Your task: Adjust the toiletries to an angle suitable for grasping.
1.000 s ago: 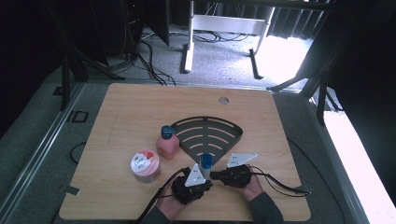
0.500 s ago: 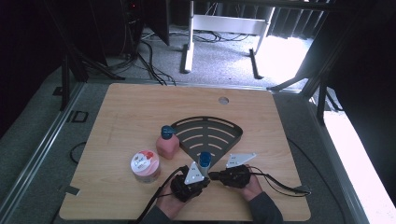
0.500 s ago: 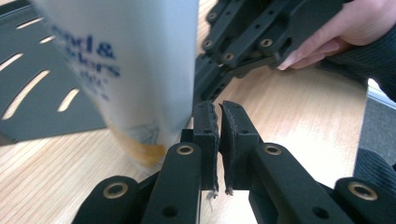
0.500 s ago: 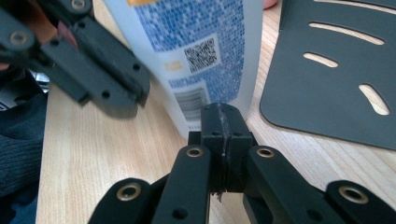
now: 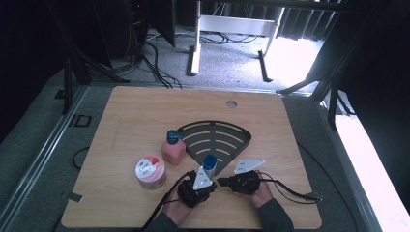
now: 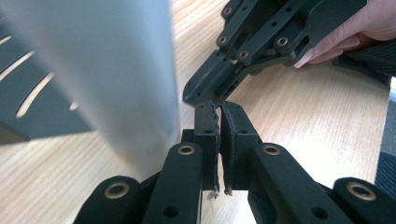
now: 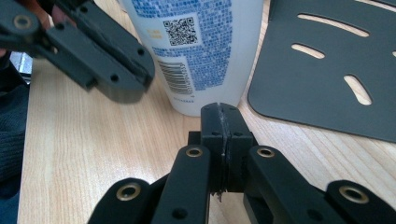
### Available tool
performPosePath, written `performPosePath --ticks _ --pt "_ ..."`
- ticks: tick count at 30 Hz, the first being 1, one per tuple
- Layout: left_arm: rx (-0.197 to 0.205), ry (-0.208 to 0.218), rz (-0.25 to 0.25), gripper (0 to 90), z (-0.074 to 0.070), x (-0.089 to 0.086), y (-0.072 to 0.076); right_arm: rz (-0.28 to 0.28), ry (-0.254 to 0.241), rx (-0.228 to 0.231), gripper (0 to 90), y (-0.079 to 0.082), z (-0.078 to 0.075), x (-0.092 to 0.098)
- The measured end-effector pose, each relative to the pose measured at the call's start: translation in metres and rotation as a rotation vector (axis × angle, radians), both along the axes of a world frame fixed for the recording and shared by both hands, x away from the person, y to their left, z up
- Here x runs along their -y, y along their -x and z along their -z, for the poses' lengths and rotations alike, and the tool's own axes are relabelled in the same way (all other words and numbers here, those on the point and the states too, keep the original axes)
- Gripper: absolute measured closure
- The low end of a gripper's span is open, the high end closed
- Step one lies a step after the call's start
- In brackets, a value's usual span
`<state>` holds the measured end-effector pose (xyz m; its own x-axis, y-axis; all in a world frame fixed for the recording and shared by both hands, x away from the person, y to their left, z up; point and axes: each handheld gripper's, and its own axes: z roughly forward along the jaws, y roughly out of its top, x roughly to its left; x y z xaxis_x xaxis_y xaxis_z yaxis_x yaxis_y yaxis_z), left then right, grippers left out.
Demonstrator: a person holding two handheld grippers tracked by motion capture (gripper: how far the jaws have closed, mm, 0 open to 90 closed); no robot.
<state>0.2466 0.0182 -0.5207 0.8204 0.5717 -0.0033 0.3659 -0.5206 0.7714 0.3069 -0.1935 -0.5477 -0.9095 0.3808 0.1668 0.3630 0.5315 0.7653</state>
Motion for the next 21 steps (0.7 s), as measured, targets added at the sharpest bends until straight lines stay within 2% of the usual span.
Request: performPosePath --ticks 4,21 --pt "0.025 -0.016 -0.017 86.5 0.001 0.004 -0.003 0.003 0.004 0.002 89.5 0.000 0.000 0.000" --pt "0.005 -0.036 -0.135 87.2 0.010 -0.020 -0.018 0.064 0.015 0.009 87.6 0.004 -0.003 0.026"
